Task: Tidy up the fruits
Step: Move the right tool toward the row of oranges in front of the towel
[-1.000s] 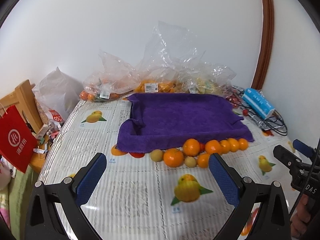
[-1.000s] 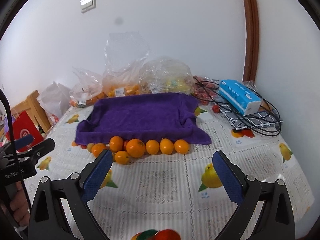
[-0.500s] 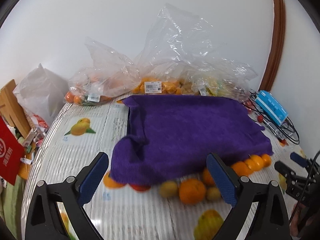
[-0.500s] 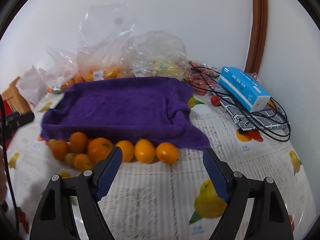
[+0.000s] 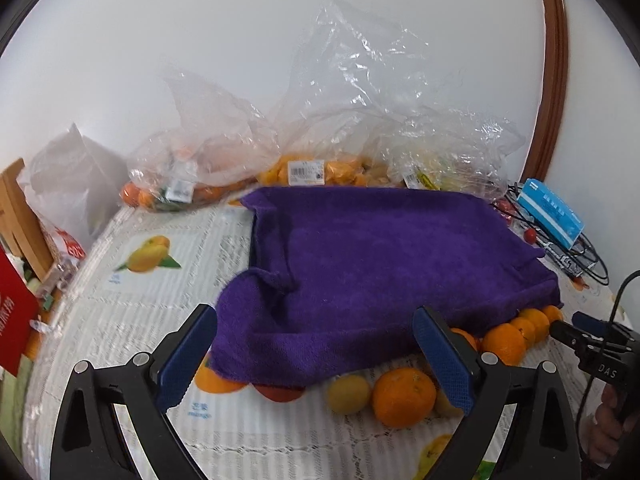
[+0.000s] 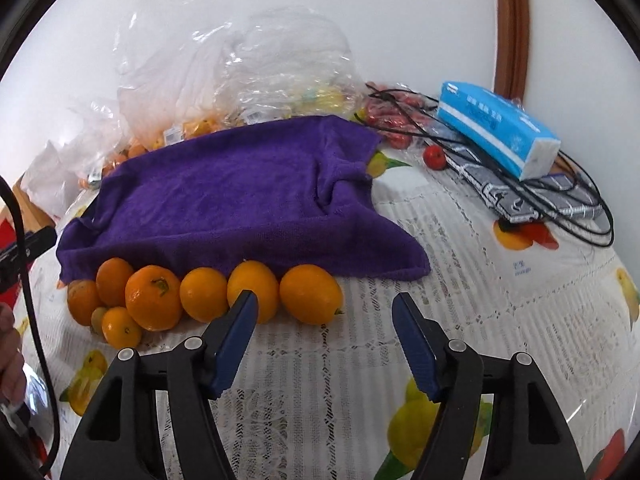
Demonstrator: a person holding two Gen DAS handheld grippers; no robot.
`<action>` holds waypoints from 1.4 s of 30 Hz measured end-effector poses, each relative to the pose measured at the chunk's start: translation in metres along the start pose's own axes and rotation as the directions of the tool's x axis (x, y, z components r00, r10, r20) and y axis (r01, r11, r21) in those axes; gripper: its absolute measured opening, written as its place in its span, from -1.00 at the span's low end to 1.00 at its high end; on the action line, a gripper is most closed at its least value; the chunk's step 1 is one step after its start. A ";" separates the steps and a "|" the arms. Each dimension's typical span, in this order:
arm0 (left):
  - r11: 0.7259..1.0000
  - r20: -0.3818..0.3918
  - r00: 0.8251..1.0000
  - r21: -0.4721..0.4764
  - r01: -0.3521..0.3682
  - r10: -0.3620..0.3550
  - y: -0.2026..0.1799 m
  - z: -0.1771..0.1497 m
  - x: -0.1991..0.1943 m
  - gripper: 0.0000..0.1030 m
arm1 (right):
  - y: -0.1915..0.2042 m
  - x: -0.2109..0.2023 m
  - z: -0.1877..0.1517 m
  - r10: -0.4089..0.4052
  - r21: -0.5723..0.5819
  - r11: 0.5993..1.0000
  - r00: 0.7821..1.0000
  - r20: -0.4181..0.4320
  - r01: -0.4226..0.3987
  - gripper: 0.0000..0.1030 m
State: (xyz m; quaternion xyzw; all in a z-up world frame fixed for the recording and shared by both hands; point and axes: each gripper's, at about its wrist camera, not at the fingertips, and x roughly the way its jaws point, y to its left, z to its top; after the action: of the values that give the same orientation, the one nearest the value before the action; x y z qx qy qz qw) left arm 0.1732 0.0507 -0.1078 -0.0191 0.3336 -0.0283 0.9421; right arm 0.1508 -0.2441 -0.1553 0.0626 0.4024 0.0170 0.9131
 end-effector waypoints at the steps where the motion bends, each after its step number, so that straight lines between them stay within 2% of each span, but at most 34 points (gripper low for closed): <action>1: 1.000 -0.013 1.000 -0.005 0.015 -0.015 0.000 0.000 0.002 0.91 | -0.001 0.000 0.000 0.002 0.004 1.000 1.000 0.000 -0.002 0.35; 4: 0.999 -0.033 0.998 -0.030 0.043 -0.044 0.002 -0.001 0.006 0.91 | 0.000 0.001 0.000 0.010 0.002 1.000 1.000 -0.003 -0.010 0.35; 15: 0.995 -0.037 0.998 -0.082 0.055 -0.058 0.008 0.000 0.007 0.91 | 0.012 0.007 0.000 0.036 -0.040 0.998 0.998 -0.042 -0.037 0.35; 34: 0.994 -0.028 0.997 -0.087 0.063 -0.066 0.009 0.000 0.003 0.91 | 0.012 0.009 -0.001 0.046 -0.041 0.998 0.998 -0.046 -0.048 0.33; 37: 0.994 -0.024 0.998 -0.090 0.062 -0.065 0.011 0.001 0.003 0.91 | 0.014 0.010 -0.001 0.045 -0.048 0.998 0.998 -0.047 -0.047 0.30; 42: 0.993 -0.021 0.997 -0.099 0.065 -0.068 0.013 0.001 0.003 0.91 | 0.018 0.010 -0.002 0.047 -0.065 0.997 0.998 -0.052 -0.051 0.12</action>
State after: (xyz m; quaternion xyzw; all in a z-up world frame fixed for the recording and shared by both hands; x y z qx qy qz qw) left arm 0.1768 0.0636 -0.1090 -0.0759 0.3451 -0.0437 0.9345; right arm 0.1564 -0.2248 -0.1616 0.0416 0.4229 0.0543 0.9036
